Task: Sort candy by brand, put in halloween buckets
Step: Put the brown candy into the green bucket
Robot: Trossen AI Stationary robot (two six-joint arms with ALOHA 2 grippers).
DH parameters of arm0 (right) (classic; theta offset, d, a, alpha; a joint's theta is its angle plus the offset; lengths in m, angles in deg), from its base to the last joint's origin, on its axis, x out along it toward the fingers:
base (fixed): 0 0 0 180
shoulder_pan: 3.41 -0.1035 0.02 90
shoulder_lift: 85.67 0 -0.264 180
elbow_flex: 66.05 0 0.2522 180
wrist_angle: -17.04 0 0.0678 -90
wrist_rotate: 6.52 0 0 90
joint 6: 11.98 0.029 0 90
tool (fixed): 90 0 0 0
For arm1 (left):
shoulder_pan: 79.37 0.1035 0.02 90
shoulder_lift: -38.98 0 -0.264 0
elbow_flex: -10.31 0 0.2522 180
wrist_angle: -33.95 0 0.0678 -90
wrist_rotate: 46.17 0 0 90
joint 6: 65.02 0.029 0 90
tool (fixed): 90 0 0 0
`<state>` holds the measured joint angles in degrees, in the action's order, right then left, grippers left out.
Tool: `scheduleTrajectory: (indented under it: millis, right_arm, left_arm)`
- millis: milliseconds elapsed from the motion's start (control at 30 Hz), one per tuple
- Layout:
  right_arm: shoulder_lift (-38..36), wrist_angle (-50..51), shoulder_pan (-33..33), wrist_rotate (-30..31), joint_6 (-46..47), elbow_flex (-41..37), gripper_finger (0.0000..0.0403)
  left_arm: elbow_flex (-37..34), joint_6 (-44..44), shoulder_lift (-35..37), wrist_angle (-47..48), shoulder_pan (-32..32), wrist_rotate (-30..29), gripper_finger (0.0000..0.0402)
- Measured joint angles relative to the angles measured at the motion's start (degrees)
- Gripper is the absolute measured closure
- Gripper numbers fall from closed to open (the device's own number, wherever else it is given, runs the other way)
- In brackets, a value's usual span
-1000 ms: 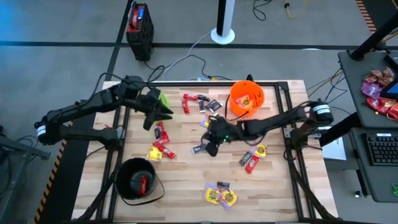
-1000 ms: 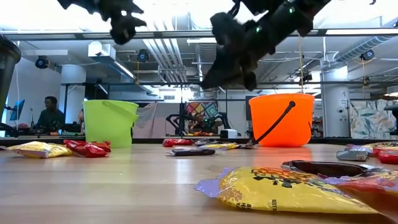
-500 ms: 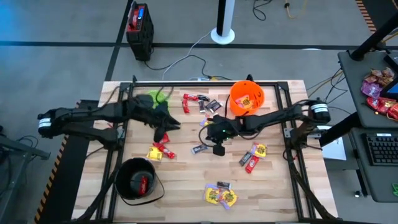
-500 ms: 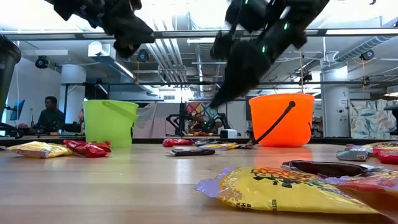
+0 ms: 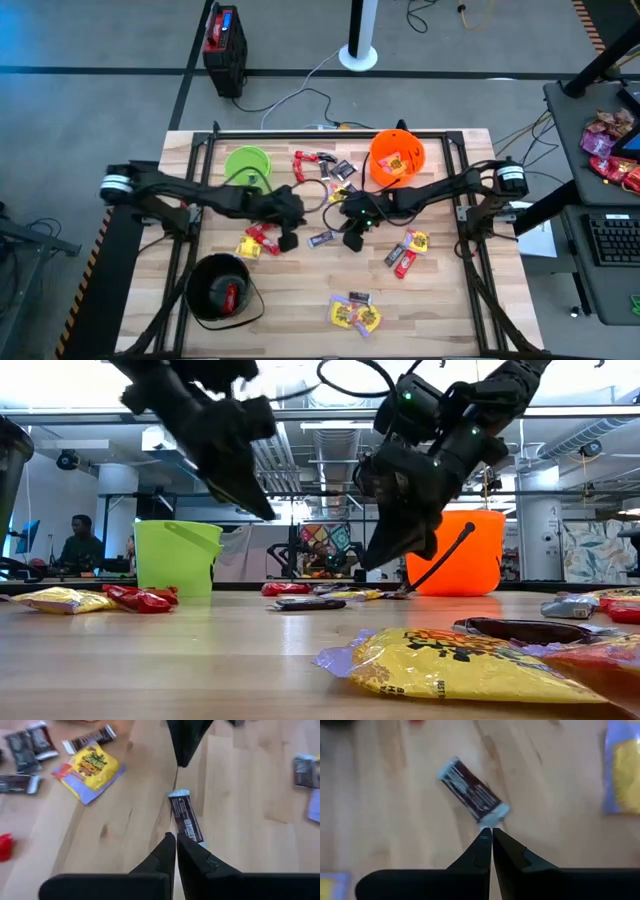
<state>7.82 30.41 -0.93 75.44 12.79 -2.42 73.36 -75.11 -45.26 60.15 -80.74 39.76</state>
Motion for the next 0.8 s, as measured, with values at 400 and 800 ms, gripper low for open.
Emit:
scheduleTrajectory:
  millis: [400, 800]
  right_arm:
    - [0.6, -0.2, 0.8, -3.6, 23.2, 0.3, 0.0362]
    - [7.6, -5.8, 2.9, -7.0, 25.0, 0.0, 0.0236]
  left_arm:
    - [7.8, 0.1, -15.4, -0.3, -4.0, -0.1, 0.0401]
    - [7.7, -4.6, -19.4, -2.2, -5.4, -0.1, 0.0402]
